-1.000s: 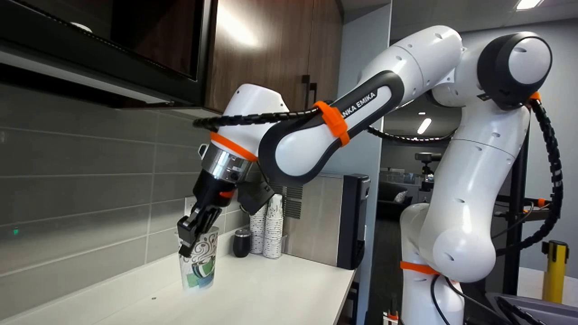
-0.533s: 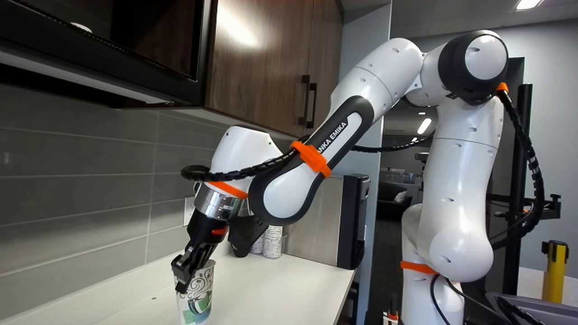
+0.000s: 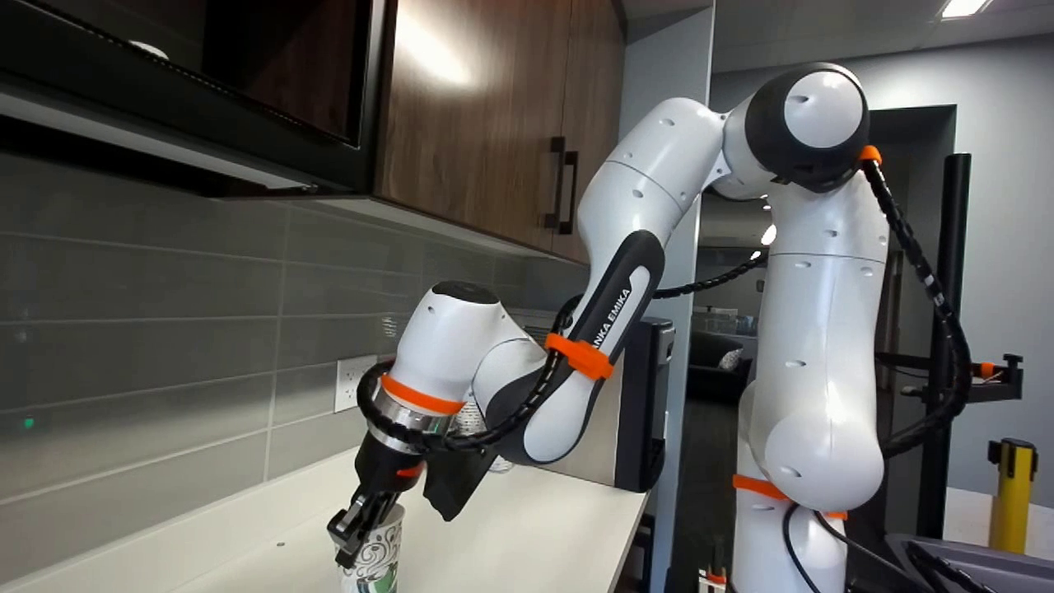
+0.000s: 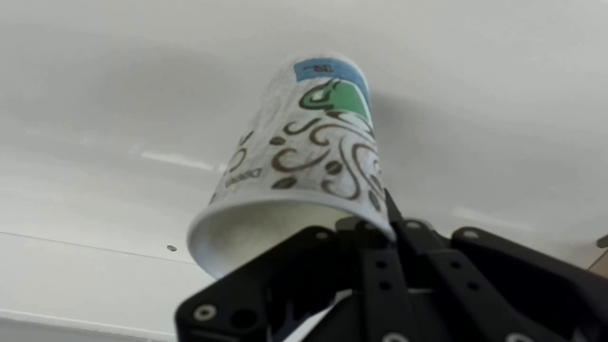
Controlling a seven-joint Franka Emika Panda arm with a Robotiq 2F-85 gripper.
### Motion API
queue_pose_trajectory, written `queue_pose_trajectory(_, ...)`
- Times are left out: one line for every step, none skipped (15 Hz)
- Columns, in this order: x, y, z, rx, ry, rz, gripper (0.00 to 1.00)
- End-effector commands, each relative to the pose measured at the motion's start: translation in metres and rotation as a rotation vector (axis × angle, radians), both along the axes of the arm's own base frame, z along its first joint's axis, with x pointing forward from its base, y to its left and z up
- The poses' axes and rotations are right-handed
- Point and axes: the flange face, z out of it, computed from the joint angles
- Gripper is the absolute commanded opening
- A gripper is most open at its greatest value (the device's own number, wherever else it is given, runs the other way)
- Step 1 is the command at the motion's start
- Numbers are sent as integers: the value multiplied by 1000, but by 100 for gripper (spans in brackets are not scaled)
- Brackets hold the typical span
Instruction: Remove the paper cup from the cabinet and put it on the counter
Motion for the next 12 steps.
queue_pose_trajectory(-1,2,-9,-19,-27,-12,0)
queue_pose_trajectory(-1,3,-13,-22,-26,-17,0)
queue_pose_trajectory(0,5,-19,-19,-19,-21,0)
queue_pose_trajectory(1,7,-24,-14,-12,-26,0)
queue_pose_trajectory(1,10,-29,-8,-4,-29,0)
queue_pose_trajectory(2,12,-34,-5,2,-32,0)
queue_pose_trajectory(5,14,-38,0,8,-35,0)
queue_pose_trajectory(6,16,-42,5,14,-38,0)
queue_pose_trajectory(9,17,-45,11,18,-43,0)
queue_pose_trajectory(13,18,-49,16,21,-47,0)
queue_pose_trajectory(15,19,-53,23,29,-52,0)
queue_pose_trajectory(19,20,-56,28,32,-57,0)
